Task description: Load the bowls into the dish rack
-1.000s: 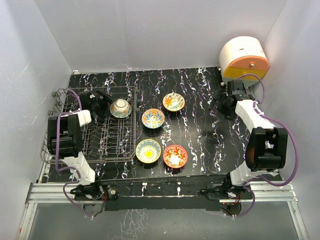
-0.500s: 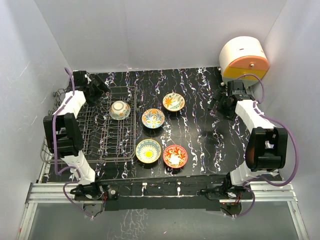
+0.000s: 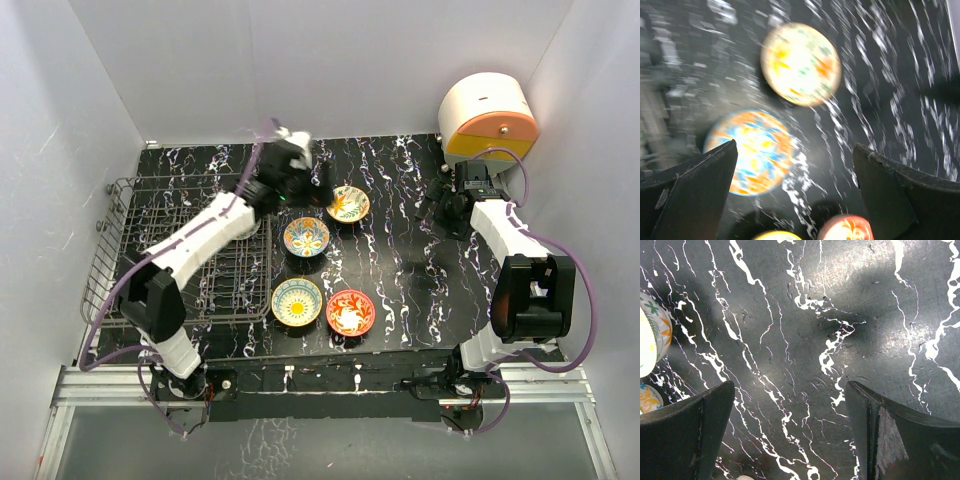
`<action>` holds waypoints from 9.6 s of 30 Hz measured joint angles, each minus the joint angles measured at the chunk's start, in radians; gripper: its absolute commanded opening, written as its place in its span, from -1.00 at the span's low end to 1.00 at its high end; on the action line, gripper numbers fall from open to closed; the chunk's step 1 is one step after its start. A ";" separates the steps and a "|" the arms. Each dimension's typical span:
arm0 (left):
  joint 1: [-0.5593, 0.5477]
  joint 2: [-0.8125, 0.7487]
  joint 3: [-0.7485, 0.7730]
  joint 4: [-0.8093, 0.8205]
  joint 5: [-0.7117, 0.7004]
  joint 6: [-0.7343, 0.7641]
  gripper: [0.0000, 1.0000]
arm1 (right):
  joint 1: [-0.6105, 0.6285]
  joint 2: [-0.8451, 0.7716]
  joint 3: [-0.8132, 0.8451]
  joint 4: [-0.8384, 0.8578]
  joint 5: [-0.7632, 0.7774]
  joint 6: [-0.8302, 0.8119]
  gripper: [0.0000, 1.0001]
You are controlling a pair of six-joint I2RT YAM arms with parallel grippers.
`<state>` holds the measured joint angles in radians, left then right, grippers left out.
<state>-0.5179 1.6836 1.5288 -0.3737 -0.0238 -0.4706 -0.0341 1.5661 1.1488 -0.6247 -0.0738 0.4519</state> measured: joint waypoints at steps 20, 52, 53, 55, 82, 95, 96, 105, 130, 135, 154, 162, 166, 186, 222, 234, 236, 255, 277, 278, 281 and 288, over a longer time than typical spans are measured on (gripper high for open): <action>-0.271 0.220 -0.166 0.098 -0.207 0.228 0.28 | -0.015 0.000 -0.002 0.007 -0.006 0.021 0.90; -0.310 0.269 -0.139 0.064 -0.334 0.244 -1.00 | -0.021 0.000 -0.018 0.023 -0.016 0.021 0.90; -0.313 0.262 -0.121 0.042 -0.321 0.230 -1.00 | -0.021 0.000 -0.018 0.023 -0.016 0.021 0.90; -0.317 0.232 -0.094 0.017 -0.297 0.203 -1.00 | -0.021 0.000 -0.018 0.023 -0.016 0.021 0.90; 0.384 -0.549 -0.989 0.613 0.271 -0.628 -1.00 | -0.023 0.000 -0.042 0.032 -0.084 0.030 0.84; 0.438 -0.358 -1.091 1.199 0.391 -0.887 -1.00 | -0.023 -0.021 -0.072 0.042 -0.083 0.030 0.84; 0.438 -0.341 -1.091 1.237 0.396 -0.899 -1.00 | -0.023 -0.021 -0.072 0.042 -0.083 0.030 0.84; 0.450 -0.166 -1.145 1.492 0.410 -0.975 -1.00 | -0.023 -0.021 -0.071 0.041 -0.079 0.029 0.83; 0.561 -0.183 -1.344 1.627 0.529 -0.954 -0.67 | -0.023 0.001 -0.050 0.038 -0.076 0.026 0.83; 0.588 -0.219 -1.348 1.571 0.558 -0.915 -0.61 | -0.023 0.001 -0.050 0.038 -0.076 0.026 0.83; 0.681 -0.383 -1.361 1.286 0.586 -0.714 -0.13 | -0.023 0.001 -0.052 0.047 -0.087 0.026 0.83; 0.704 -0.410 -1.279 1.072 0.572 -0.585 -0.01 | -0.023 0.001 -0.053 0.049 -0.091 0.026 0.83; 0.706 -0.406 -1.211 0.896 0.514 -0.479 0.09 | -0.023 0.001 -0.053 0.049 -0.091 0.026 0.83; 0.689 -0.371 -0.921 0.248 0.253 -0.188 0.53 | -0.023 0.001 -0.053 0.050 -0.103 0.026 0.83; -0.206 0.055 -0.129 0.137 -0.068 0.123 0.71 | -0.023 0.149 0.029 0.074 -0.113 0.078 0.84; -0.260 0.513 0.339 0.221 -0.039 0.386 0.73 | -0.095 0.261 0.126 0.107 -0.126 0.142 0.84; -0.267 0.569 0.369 0.215 -0.039 0.401 0.73 | -0.100 0.274 0.131 0.113 -0.133 0.150 0.84; -0.276 0.669 0.374 0.195 -0.169 0.454 -0.38 | -0.160 0.282 0.126 0.137 -0.161 0.151 0.84; -0.263 0.581 0.438 0.119 -0.063 0.311 -1.00 | -0.162 0.258 0.083 0.144 -0.162 0.152 0.83; -0.251 0.536 0.409 0.125 -0.040 0.282 -1.00 | -0.163 0.257 0.083 0.144 -0.162 0.152 0.83; -0.169 0.348 0.269 0.170 0.034 0.173 -1.00 | -0.163 0.254 0.083 0.144 -0.163 0.152 0.82; 0.243 -0.082 -0.072 0.364 0.120 -0.065 -1.00 | -0.163 0.254 0.083 0.150 -0.185 0.153 0.80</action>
<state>-0.2749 1.6016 1.4563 -0.0101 0.0963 -0.5358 -0.1974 1.8198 1.2320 -0.4751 -0.2592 0.6048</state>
